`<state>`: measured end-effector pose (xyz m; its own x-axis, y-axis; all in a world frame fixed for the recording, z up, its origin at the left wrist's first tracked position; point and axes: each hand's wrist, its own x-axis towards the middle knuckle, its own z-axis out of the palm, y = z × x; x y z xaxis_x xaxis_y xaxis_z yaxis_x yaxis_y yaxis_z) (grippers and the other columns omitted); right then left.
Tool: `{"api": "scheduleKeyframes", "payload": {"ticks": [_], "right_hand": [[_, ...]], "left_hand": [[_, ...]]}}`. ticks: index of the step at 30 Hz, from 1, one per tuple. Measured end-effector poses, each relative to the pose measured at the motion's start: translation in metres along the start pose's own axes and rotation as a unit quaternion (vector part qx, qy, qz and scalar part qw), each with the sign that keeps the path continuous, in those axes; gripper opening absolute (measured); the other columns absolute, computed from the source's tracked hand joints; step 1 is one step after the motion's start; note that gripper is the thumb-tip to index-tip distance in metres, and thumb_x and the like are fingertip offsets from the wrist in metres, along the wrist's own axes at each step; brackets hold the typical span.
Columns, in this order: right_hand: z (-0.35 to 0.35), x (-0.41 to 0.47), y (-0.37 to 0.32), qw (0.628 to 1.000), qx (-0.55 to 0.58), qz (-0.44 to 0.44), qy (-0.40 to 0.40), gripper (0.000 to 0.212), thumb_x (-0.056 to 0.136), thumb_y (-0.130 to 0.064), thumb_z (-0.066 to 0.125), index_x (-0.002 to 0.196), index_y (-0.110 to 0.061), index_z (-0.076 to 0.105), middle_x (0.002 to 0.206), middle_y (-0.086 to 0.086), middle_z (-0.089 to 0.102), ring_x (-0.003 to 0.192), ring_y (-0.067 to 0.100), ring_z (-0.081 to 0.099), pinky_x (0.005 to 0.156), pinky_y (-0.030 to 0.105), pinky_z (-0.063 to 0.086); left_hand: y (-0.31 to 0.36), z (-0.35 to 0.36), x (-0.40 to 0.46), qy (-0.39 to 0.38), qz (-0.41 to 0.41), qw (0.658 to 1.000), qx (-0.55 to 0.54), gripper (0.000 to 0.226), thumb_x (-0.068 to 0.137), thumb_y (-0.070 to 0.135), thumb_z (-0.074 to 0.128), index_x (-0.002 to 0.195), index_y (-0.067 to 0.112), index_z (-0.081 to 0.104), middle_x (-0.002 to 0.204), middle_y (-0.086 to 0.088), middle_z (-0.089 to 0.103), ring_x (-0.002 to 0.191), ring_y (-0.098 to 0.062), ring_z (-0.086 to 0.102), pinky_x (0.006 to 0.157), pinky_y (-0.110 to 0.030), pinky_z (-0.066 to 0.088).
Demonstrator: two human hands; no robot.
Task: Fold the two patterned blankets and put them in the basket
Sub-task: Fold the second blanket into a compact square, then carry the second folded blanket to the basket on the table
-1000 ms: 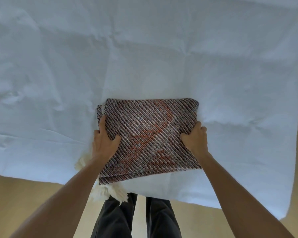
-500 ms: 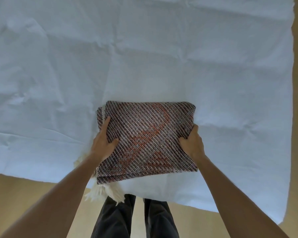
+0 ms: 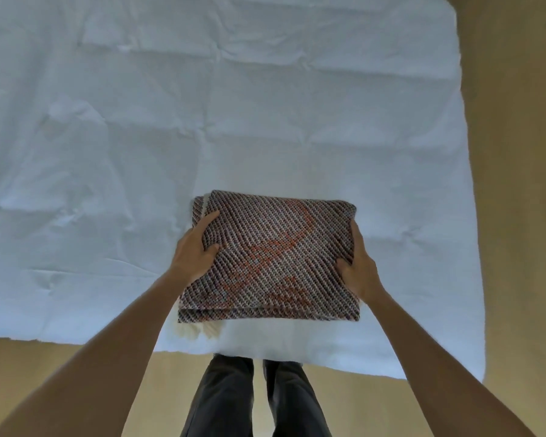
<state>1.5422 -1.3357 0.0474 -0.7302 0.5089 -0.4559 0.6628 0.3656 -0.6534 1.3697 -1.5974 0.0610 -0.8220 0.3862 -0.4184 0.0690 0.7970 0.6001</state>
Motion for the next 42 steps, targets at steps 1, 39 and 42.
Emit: {"api": "scheduleKeyframes", "payload": {"ticks": [1, 39, 42], "right_hand": [[-0.011, -0.009, -0.001, 1.000, 0.003, -0.008, -0.001, 0.086, 0.088, 0.003, 0.045, 0.149, -0.037, 0.001, 0.135, 0.015, 0.049, 0.094, 0.033, 0.060, 0.080, 0.033, 0.045], [0.031, -0.646, 0.228, 0.658, 0.349, 0.389, 0.542, 0.052, 0.085, 0.009, 0.039, 0.118, -0.026, 0.060, 0.115, 0.000, 0.054, 0.098, 0.021, 0.055, 0.079, 0.031, 0.051], [0.056, -0.718, 0.248, 0.614, 0.353, 0.417, 0.570, 0.051, 0.085, 0.006, 0.040, 0.120, -0.026, 0.060, 0.113, -0.002, 0.054, 0.098, 0.020, 0.055, 0.083, 0.033, 0.050]], "left_hand": [[0.011, -0.006, 0.000, -0.007, 0.009, 1.000, 0.008, 0.065, 0.092, 0.008, 0.058, 0.146, 0.033, 0.032, 0.144, -0.012, 0.045, 0.129, -0.033, 0.045, 0.110, -0.042, 0.031], [0.262, 0.279, -0.428, -0.441, 0.516, 0.694, 0.240, 0.058, 0.094, 0.008, 0.055, 0.143, 0.033, 0.037, 0.129, -0.004, 0.054, 0.067, -0.012, 0.055, 0.057, -0.013, 0.040], [0.255, 0.319, -0.508, -0.467, 0.549, 0.649, 0.243, 0.059, 0.093, 0.007, 0.056, 0.143, 0.032, 0.038, 0.151, 0.001, 0.036, 0.082, -0.002, 0.054, 0.072, -0.021, 0.040]]}}
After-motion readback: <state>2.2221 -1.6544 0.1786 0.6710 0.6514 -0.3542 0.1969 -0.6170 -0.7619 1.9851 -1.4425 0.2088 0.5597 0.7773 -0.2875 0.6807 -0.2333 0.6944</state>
